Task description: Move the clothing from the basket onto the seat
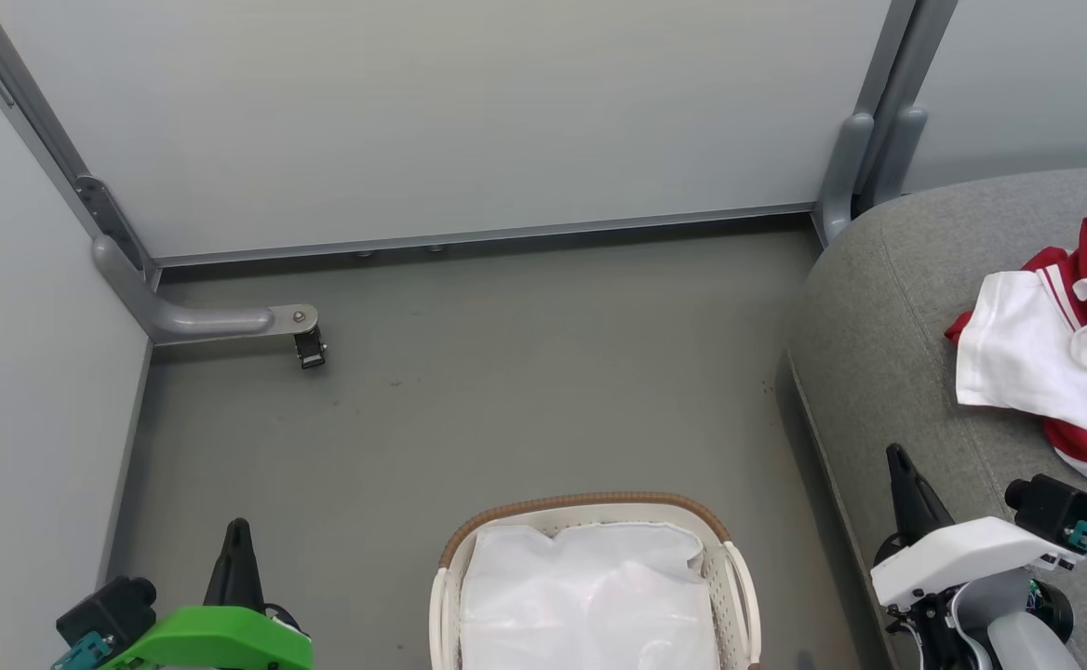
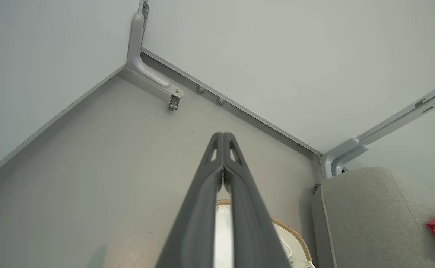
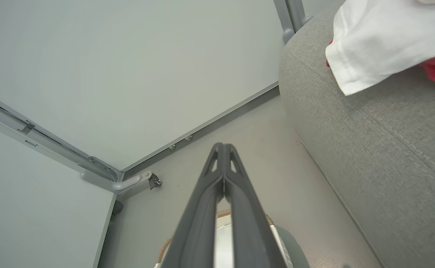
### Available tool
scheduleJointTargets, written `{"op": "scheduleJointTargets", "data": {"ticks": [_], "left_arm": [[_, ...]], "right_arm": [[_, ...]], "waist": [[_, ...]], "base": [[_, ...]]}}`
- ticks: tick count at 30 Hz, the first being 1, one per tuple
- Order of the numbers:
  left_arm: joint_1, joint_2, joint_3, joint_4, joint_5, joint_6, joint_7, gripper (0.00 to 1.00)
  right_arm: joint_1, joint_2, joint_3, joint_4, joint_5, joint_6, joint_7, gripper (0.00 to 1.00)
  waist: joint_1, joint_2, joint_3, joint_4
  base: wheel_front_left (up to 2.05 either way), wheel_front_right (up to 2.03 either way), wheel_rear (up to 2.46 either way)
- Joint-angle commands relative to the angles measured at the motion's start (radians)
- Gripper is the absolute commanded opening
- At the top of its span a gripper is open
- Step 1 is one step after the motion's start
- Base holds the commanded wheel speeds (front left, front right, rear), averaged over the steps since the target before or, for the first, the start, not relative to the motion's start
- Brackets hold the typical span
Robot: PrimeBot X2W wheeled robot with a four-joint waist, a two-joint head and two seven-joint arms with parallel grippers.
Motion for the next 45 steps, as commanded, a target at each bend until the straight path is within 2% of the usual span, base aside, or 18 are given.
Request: {"op": "scheduleJointTargets", "data": {"ticks": [1, 23, 45], "left_arm": [[-0.033, 0.004, 0.007, -0.017, -0.038, -0.008, 0.008, 0.0], [-0.054, 0.005, 0.043, -0.051, -0.325, -0.027, 0.083, 0.0], [-0.071, 0.006, 0.072, -0.077, -0.554, -0.044, 0.143, 0.0]], "right_arm": [[-0.007, -0.003, -0.008, -0.02, 0.037, 0.0, 0.007, 0.0], [0.003, 0.006, -0.046, -0.059, 0.318, 0.0, 0.082, 0.0], [0.011, 0.012, -0.077, -0.09, 0.543, -0.001, 0.143, 0.0]], "waist": [[0.0001, 0.002, 0.0, 0.0], [0.0001, 0.0034, -0.005, -0.002], [0.0001, 0.0049, -0.01, -0.005]], "base": [[0.0, 0.0, 0.0], [0.0, 0.0, 0.0], [0.0, 0.0, 0.0]]}}
